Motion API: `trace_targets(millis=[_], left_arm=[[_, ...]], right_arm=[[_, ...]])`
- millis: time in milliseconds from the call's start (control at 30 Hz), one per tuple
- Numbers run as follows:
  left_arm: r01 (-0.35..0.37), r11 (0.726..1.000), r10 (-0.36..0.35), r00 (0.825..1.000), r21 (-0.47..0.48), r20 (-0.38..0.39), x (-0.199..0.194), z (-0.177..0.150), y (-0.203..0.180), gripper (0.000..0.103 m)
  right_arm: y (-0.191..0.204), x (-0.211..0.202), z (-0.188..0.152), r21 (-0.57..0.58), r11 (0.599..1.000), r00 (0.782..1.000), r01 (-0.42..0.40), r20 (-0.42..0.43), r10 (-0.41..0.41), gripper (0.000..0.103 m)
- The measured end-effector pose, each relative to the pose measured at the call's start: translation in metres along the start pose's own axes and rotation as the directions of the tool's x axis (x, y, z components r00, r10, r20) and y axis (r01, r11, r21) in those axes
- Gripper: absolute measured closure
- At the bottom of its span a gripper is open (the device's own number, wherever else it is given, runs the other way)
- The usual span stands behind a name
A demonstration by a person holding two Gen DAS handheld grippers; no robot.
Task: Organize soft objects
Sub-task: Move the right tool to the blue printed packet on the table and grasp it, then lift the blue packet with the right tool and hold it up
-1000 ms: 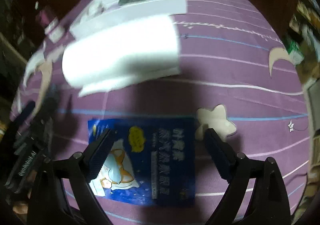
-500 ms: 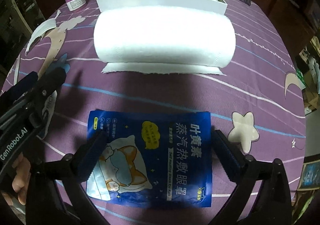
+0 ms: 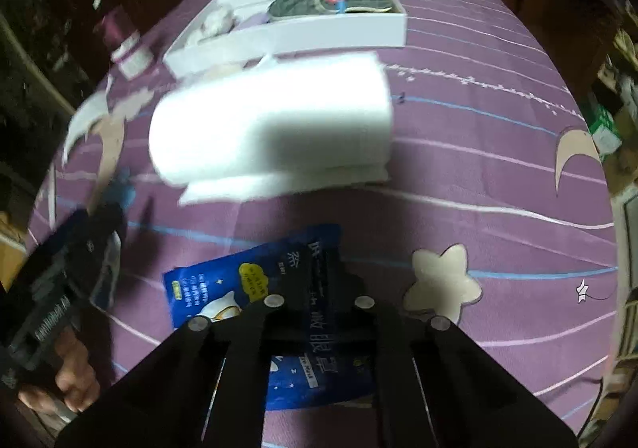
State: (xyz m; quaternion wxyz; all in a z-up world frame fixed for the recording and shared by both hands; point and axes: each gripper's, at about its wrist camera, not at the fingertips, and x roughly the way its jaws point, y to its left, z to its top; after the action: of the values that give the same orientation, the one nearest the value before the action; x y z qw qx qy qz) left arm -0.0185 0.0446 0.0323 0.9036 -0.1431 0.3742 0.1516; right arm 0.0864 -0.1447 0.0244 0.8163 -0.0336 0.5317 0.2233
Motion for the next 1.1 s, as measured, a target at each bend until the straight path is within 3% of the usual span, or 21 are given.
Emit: trace_targets(millis=[233, 400, 533, 667, 967, 1100], left_arm=[[0.044, 0.999, -0.044, 0.999, 0.016, 0.005, -0.002, 0.000, -0.004, 0.027], [0.138, 0.988, -0.139, 0.990, 0.062, 0.012, -0.007, -0.002, -0.014, 0.025], [0.135, 0.984, -0.134, 0.991, 0.113, -0.011, -0.003, -0.006, -0.025, 0.024], [0.051, 0.973, -0.030, 0.995, 0.226, -0.097, 0.017, -0.015, -0.048, 0.024], [0.029, 0.974, -0.002, 0.993, 0.224, -0.119, 0.025, -0.014, -0.050, 0.020], [0.029, 0.974, -0.002, 0.993, 0.224, -0.119, 0.026, -0.013, -0.050, 0.020]], right_arm=[[-0.011, -0.033, 0.017, 0.048, 0.987, 0.979, -0.153, 0.143, 0.144, 0.098], [-0.004, -0.029, 0.016, 0.026, 0.981, 0.961, -0.193, 0.206, 0.184, 0.098], [-0.006, -0.011, 0.015, 0.028, 0.975, 0.961, -0.220, 0.178, 0.212, 0.098], [-0.014, -0.009, 0.015, 0.030, 0.962, 0.948, -0.272, 0.177, 0.263, 0.098], [-0.045, 0.006, 0.011, 0.087, 0.875, 0.876, -0.476, 0.134, 0.463, 0.093], [-0.050, 0.022, 0.007, 0.159, 0.832, 0.846, -0.532, 0.060, 0.530, 0.076]])
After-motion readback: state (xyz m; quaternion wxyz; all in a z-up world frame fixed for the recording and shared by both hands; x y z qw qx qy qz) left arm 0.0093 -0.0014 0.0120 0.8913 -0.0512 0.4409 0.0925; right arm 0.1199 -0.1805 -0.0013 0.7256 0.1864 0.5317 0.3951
